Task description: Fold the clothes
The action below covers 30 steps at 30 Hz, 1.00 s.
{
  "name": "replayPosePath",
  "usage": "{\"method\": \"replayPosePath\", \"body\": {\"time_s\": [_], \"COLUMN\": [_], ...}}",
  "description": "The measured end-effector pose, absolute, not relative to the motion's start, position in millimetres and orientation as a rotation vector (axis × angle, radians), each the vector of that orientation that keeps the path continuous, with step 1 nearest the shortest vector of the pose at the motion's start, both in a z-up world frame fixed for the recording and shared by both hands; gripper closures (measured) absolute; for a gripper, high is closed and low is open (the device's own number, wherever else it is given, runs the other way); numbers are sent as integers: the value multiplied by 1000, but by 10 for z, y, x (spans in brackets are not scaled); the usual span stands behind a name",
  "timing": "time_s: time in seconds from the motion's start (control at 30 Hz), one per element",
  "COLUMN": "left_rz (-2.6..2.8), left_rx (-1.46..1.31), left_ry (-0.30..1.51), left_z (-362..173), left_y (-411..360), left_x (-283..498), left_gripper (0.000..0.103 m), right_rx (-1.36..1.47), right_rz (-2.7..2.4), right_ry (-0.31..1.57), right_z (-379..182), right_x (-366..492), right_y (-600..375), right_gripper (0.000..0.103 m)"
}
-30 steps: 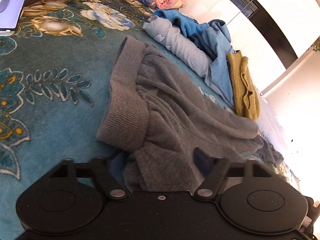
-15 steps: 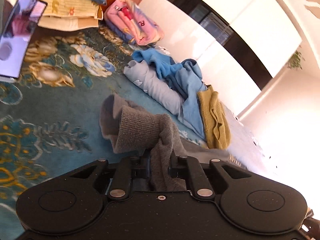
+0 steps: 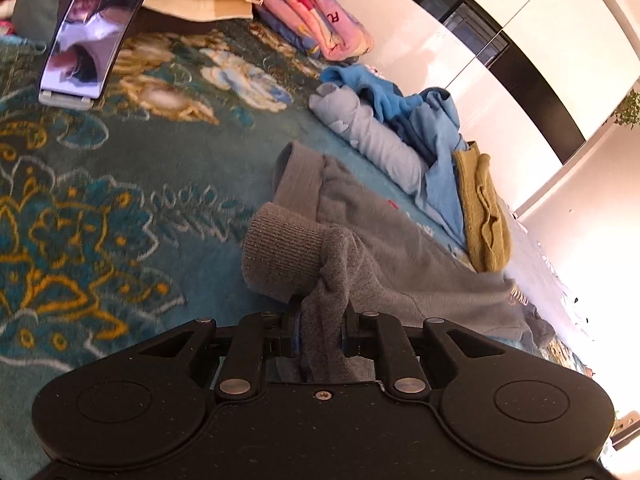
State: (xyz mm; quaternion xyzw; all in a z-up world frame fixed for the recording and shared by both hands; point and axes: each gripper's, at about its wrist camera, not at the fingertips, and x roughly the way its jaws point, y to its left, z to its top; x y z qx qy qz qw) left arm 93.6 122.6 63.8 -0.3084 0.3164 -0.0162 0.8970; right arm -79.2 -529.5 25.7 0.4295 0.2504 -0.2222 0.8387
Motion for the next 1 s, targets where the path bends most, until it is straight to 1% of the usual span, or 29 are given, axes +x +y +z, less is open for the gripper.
{"method": "replayPosePath", "body": {"time_s": [0.03,0.1,0.23,0.3,0.47,0.53,0.6,0.7,0.73,0.77,0.8,0.9,1.0], "left_rz": [-29,-20,-1,9,37,44,55,81,87,90,93,95,91], "left_rx": [-643,-648,-638,-638,-621,-615,-608,-604,-605,-604,-602,-589,-591], "left_ry": [654,652,658,667,677,677,670,657,657,659,663,668,671], "left_z": [641,649,691,701,715,731,756,781,782,781,779,779,787], "left_y": [1234,1249,1244,1245,1209,1188,1181,1210,1220,1220,1216,1184,1189], "left_x": [937,934,938,940,948,947,934,909,905,903,900,892,880], "left_gripper": [87,87,85,85,84,84,82,82,82,82,82,83,80], "right_rx": [920,954,1010,1023,1053,1071,1090,1134,1150,1153,1149,1073,998], "right_rz": [-464,-459,-446,-447,-472,-479,-486,-480,-476,-467,-455,-432,-443], "right_ry": [521,501,460,450,441,436,421,379,369,372,382,396,335], "right_z": [246,206,157,135,55,15,2,-24,-34,-30,-18,133,418], "right_x": [-819,-862,-927,-960,-945,-877,-842,-826,-813,-777,-730,-591,-572], "right_y": [-5321,-5378,-5465,-5507,-5656,-5733,-5785,-5854,-5876,-5893,-5907,-5919,-6008], "right_gripper": [75,69,68,64,62,64,64,63,64,69,86,93,95]}}
